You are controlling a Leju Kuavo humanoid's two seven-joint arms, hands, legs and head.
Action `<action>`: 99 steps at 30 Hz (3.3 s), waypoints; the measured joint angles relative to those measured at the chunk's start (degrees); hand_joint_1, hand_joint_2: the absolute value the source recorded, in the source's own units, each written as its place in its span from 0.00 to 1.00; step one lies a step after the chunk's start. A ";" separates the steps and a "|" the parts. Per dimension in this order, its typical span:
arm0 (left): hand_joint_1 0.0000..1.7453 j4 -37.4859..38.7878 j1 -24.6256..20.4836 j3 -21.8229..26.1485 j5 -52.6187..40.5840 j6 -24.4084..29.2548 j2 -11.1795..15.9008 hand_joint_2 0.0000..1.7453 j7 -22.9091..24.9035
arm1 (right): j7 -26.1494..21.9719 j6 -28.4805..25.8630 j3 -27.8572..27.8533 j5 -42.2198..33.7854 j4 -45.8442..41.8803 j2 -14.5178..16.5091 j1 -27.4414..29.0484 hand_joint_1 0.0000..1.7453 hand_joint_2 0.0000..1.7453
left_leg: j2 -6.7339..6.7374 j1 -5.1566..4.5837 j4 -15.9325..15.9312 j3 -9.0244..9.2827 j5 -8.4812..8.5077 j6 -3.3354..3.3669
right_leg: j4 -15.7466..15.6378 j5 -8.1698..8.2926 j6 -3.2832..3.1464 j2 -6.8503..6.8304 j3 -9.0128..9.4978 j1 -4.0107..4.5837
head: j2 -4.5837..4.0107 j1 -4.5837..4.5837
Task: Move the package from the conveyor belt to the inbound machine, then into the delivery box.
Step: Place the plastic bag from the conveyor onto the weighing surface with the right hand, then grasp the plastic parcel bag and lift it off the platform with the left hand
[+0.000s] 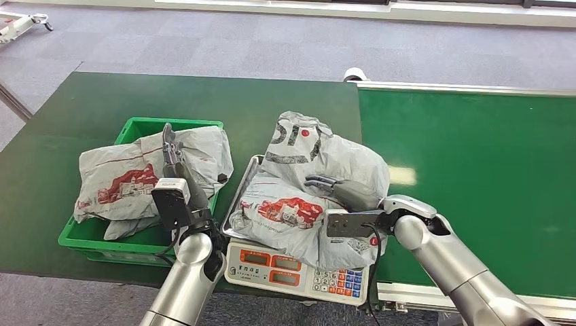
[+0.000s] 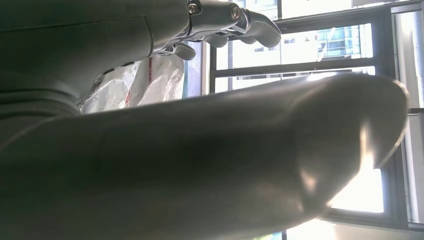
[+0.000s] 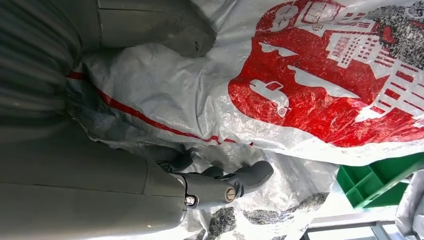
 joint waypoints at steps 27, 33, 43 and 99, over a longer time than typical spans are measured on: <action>0.00 0.65 -0.35 0.02 0.15 -1.87 -0.47 0.00 0.00 | -15.03 -38.55 -26.82 -15.83 -33.07 6.61 23.26 0.00 1.00 | -0.10 0.00 0.01 -0.03 -0.02 -0.01 | 0.00 -0.05 0.02 -0.04 -0.04 0.00 | 0.00 -0.01; 0.00 0.70 -0.41 0.02 0.40 -2.00 -0.55 0.00 0.00 | -15.02 -47.41 -31.89 -18.77 -33.47 8.38 25.90 0.00 1.00 | -0.09 0.00 0.01 -0.04 -0.04 -0.01 | 0.00 -0.06 0.03 -0.02 -0.05 -0.01 | 0.00 -0.01; 0.00 1.63 -0.95 0.02 -0.14 -3.56 -0.60 0.25 0.00 | -14.83 -48.49 -42.94 -23.09 -19.48 9.42 26.13 0.00 1.00 | -0.10 -0.02 0.02 -0.05 -0.03 0.01 | -0.01 -0.02 0.06 -0.04 -0.02 -0.03 | 0.00 -0.01; 1.00 30.13 -17.42 -21.94 -48.60 -34.20 0.24 1.00 22.07 | -14.94 -49.60 -47.87 -20.80 6.28 9.79 19.07 0.00 1.00 | -0.02 -0.02 0.03 -0.04 0.06 0.09 | 0.00 0.06 0.07 -0.03 -0.02 -0.03 | 0.00 0.00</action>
